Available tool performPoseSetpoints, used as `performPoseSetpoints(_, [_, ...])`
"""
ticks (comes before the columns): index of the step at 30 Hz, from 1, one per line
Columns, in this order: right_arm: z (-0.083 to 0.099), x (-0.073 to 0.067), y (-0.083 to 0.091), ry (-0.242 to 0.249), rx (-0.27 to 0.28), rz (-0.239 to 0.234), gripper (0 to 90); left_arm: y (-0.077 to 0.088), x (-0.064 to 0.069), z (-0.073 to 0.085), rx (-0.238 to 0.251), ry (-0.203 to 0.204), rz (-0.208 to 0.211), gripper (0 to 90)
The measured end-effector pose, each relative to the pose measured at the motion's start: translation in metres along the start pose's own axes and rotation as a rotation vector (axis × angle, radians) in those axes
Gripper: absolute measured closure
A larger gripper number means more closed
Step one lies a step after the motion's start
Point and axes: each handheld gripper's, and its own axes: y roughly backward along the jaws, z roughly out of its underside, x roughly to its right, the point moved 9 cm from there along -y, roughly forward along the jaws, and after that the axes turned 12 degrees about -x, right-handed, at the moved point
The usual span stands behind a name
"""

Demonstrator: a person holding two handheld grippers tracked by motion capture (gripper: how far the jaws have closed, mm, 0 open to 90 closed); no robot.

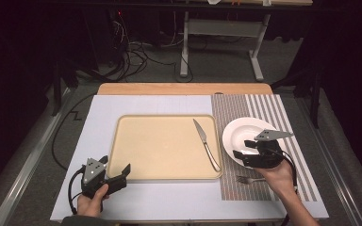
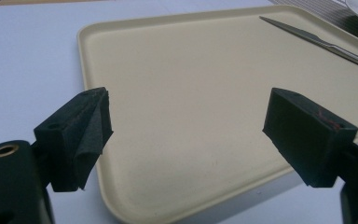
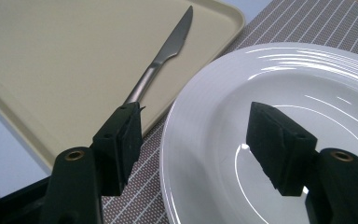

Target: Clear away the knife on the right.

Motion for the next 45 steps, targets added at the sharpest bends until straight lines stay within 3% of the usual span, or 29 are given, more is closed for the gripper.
performPoseSetpoints(45, [0.037,0.016,0.027,-0.050,0.116,0.015,30.9,0.001,0.000,-0.002,0.005,0.024,0.011,15.9])
